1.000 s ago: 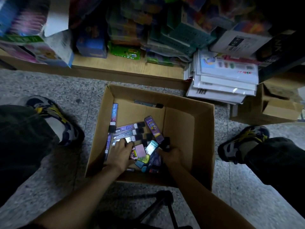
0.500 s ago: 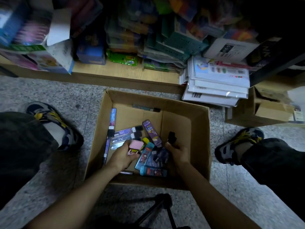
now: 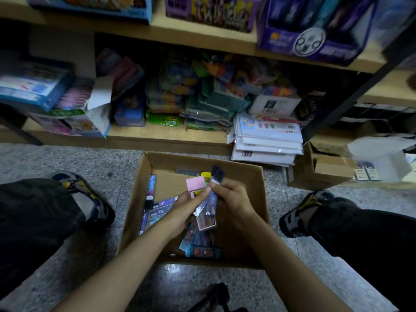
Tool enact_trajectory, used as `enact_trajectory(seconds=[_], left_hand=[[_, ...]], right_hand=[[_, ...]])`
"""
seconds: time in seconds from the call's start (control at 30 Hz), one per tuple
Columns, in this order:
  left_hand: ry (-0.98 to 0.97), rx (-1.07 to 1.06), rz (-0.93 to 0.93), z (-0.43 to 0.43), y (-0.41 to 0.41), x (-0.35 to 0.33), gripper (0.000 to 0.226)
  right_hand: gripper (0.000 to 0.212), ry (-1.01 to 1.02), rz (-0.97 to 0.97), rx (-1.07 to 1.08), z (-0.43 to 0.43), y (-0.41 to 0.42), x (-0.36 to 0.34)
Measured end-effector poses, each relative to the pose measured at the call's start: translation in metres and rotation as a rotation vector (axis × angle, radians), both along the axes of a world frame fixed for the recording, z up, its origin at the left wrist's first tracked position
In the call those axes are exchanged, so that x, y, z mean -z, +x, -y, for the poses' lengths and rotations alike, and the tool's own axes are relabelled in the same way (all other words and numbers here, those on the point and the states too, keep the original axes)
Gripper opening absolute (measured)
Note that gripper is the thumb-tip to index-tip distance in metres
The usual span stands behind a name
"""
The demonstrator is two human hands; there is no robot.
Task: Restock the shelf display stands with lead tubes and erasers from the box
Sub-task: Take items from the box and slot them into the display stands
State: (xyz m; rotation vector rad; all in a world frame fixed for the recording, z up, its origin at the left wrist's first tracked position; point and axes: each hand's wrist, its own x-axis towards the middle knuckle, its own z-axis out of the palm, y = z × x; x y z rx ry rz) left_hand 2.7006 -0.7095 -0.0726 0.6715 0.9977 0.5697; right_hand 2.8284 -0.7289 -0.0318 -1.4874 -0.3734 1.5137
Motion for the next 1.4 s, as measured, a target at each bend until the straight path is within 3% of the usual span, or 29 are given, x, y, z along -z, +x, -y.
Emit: enact_trajectory(seconds=[0.13,0.33,0.53,0.67,0.8,1.03,1.2,1.4], left_hand=[[0.080,0.025,0.016,0.004,0.005,-0.029,0.039],[0.136,-0.018,0.051,-0.006,0.010,-0.082,0.011],[0.298,0.032,0.087,-0.024,0.016,-0.138,0.024],[0.389,0.000,0.074,-0.041,0.022,-0.173,0.026],[0.477,-0.034,0.110,-0.066,0.024,-0.211,0.012],[0.599,-0.065,0.180,-0.104,0.023,-0.265,0.028],[0.644,-0.100,0.193,-0.122,0.028,-0.275,0.028],[0.629,-0.110,0.170,-0.134,0.039,-0.270,0.026]], right_hand=[[0.012,0.033,0.058,0.028,0.000,0.001,-0.029],[0.020,0.178,0.008,0.020,0.002,0.015,-0.074],[0.016,0.359,0.101,0.010,-0.003,0.034,-0.132],[0.005,0.465,0.211,0.043,-0.013,0.055,-0.177],[0.010,0.524,0.413,0.041,-0.025,0.087,-0.225],[0.008,0.687,0.714,0.170,-0.057,0.144,-0.288],[0.014,0.773,0.859,0.214,-0.082,0.177,-0.300],[0.006,0.765,1.034,0.177,-0.119,0.198,-0.284]])
